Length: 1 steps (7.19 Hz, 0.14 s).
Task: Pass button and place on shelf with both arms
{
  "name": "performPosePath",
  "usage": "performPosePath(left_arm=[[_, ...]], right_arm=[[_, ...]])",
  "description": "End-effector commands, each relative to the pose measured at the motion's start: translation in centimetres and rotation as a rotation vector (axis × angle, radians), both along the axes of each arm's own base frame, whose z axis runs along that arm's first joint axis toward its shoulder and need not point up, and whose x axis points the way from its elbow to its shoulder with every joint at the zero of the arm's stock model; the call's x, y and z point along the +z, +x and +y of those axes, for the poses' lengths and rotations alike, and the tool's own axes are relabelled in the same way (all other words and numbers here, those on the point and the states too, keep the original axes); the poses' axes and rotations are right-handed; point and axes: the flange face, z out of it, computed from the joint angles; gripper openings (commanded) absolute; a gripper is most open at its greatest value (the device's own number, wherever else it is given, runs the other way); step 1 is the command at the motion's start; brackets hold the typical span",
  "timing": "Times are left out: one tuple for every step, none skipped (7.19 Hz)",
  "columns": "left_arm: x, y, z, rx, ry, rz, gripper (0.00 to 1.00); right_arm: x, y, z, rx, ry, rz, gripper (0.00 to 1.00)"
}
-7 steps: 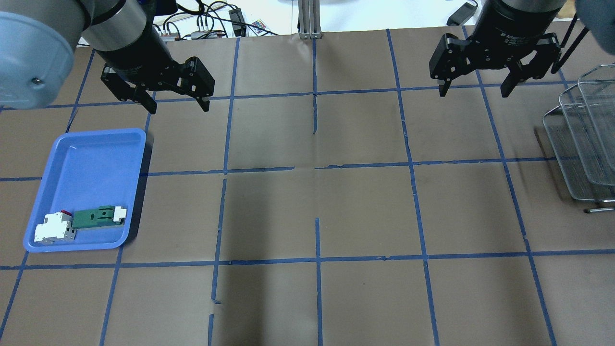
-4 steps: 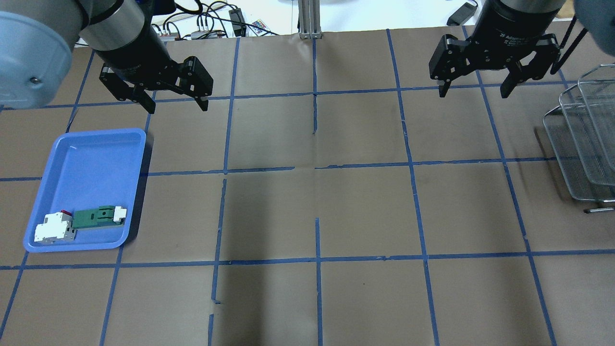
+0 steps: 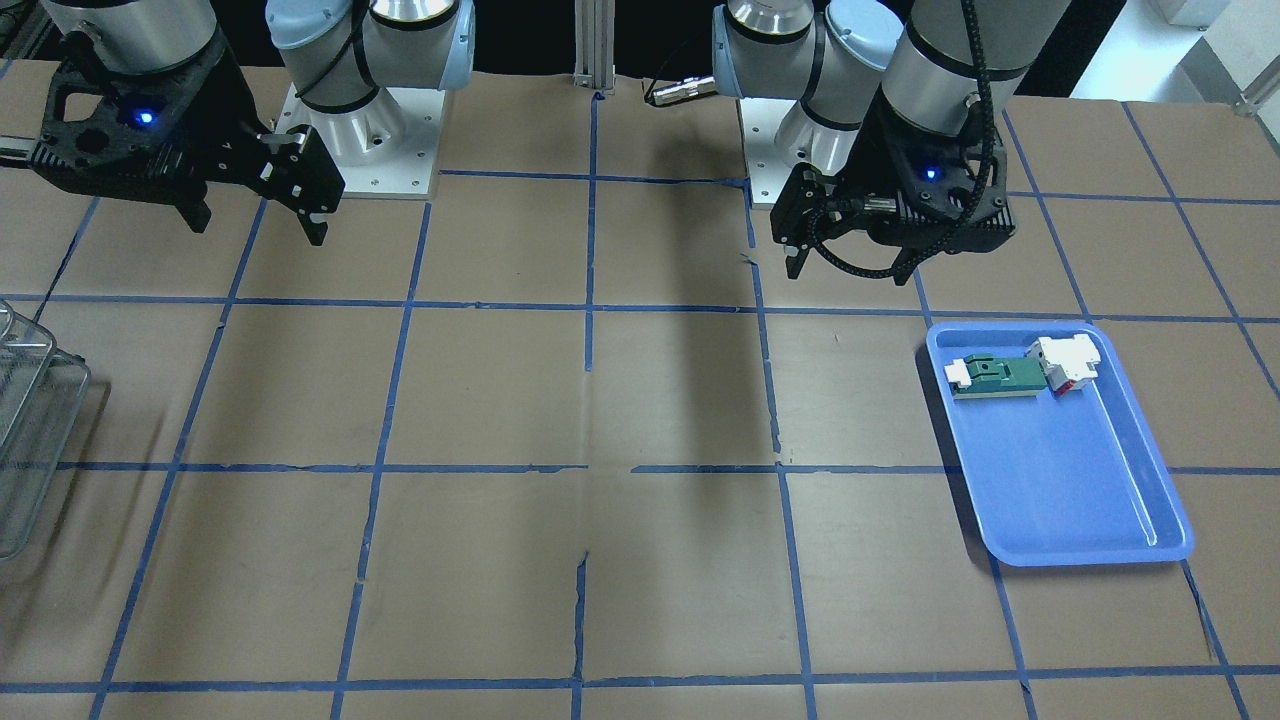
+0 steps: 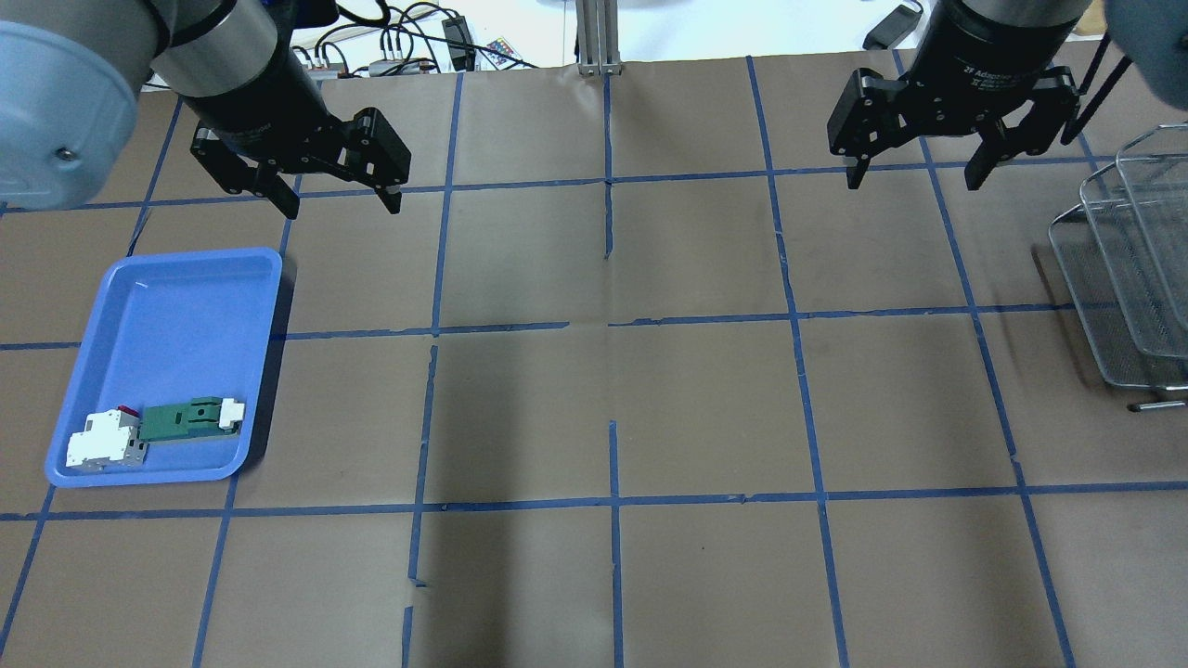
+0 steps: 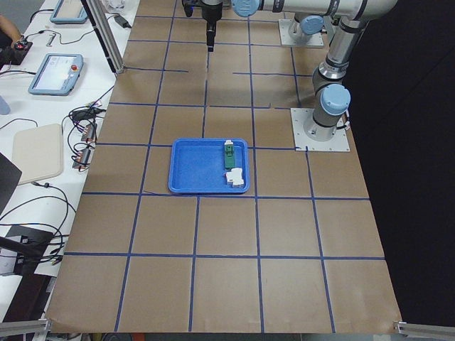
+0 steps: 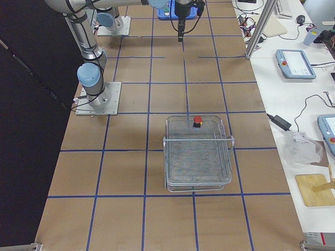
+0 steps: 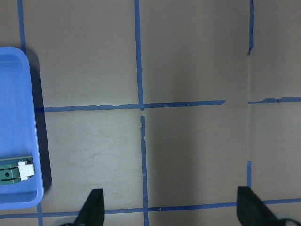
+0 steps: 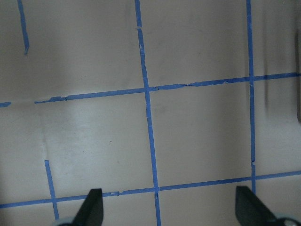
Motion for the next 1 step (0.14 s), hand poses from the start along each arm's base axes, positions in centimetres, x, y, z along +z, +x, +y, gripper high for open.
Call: performPosePath(left_arm=[[0.00, 0.15, -0.05, 0.003, 0.000, 0.000, 1.00]], right_arm=[[-0.08, 0.01, -0.05, 0.004, -0.001, -0.001, 1.00]])
